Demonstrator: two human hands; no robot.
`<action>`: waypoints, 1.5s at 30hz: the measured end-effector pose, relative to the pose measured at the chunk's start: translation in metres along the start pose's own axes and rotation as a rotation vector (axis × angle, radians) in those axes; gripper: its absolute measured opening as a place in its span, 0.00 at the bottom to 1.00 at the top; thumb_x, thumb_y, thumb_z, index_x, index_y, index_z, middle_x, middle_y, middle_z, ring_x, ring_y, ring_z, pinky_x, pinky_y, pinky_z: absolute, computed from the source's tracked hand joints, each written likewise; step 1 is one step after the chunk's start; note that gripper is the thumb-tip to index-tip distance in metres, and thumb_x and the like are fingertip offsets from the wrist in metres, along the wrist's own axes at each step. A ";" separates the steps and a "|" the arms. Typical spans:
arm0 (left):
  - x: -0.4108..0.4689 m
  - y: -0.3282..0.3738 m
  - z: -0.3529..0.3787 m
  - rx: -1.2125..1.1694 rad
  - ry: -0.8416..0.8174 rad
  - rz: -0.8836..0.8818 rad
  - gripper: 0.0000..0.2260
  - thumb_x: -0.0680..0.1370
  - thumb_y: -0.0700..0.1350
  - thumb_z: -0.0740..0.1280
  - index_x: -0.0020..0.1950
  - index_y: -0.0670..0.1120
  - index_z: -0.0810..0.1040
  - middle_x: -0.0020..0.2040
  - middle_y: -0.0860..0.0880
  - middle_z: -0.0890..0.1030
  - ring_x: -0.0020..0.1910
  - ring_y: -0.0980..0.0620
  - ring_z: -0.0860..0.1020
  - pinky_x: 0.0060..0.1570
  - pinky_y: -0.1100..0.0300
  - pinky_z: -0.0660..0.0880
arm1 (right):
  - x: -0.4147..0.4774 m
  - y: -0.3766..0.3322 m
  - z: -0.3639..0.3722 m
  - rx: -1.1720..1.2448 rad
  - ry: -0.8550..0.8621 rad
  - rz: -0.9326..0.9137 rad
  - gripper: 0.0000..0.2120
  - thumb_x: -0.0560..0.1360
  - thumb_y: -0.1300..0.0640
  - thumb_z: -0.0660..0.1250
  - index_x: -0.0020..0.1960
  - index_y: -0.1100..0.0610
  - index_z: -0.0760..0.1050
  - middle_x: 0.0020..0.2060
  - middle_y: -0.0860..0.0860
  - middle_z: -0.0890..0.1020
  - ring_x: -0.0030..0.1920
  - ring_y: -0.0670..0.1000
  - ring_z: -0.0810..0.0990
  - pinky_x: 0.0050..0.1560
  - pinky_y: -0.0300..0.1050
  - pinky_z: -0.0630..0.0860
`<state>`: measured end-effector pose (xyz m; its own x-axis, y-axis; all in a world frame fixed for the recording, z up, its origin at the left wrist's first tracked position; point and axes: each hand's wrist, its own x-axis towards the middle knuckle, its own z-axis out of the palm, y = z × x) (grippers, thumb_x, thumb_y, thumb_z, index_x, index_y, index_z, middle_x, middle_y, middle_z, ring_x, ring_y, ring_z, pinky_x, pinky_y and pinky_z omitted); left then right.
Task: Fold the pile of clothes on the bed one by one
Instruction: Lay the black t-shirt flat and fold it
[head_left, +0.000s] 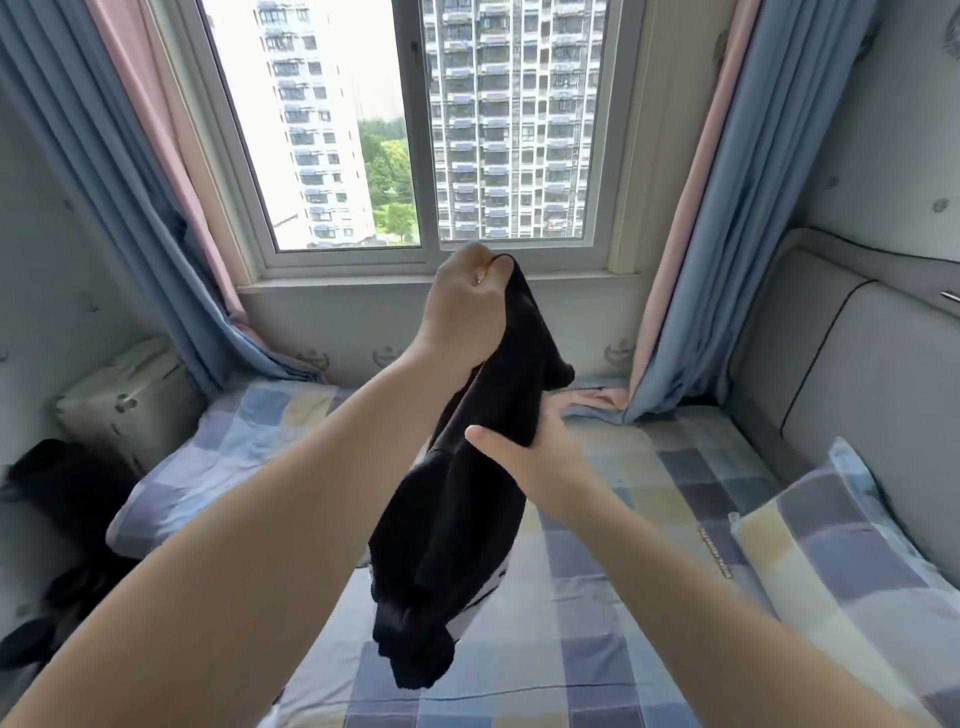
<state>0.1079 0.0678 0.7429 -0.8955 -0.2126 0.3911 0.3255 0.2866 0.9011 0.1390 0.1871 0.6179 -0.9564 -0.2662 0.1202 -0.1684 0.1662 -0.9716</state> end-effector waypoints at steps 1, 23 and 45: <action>-0.001 0.000 -0.003 -0.029 -0.003 -0.012 0.09 0.83 0.46 0.62 0.46 0.43 0.73 0.40 0.41 0.75 0.36 0.42 0.75 0.36 0.45 0.74 | 0.000 0.014 0.008 -0.007 0.004 0.043 0.19 0.70 0.40 0.75 0.57 0.35 0.72 0.47 0.32 0.82 0.52 0.38 0.81 0.48 0.32 0.77; -0.088 -0.094 0.007 0.126 -0.610 -0.430 0.39 0.62 0.67 0.76 0.68 0.52 0.71 0.57 0.56 0.82 0.41 0.65 0.81 0.32 0.72 0.73 | 0.018 -0.051 -0.080 0.455 0.268 0.281 0.13 0.83 0.52 0.64 0.57 0.62 0.79 0.46 0.56 0.87 0.46 0.54 0.87 0.41 0.47 0.83; -0.065 -0.059 0.017 -0.560 -0.107 -0.525 0.08 0.85 0.44 0.61 0.58 0.42 0.76 0.45 0.43 0.82 0.38 0.47 0.82 0.37 0.53 0.81 | -0.063 0.023 -0.037 0.095 -0.093 0.340 0.50 0.64 0.31 0.75 0.78 0.39 0.55 0.63 0.34 0.73 0.59 0.31 0.77 0.60 0.45 0.76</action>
<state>0.1413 0.0806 0.6612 -0.9900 -0.0907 -0.1078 -0.0700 -0.3477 0.9350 0.1864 0.2429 0.5951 -0.9274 -0.2964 -0.2280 0.1830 0.1722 -0.9679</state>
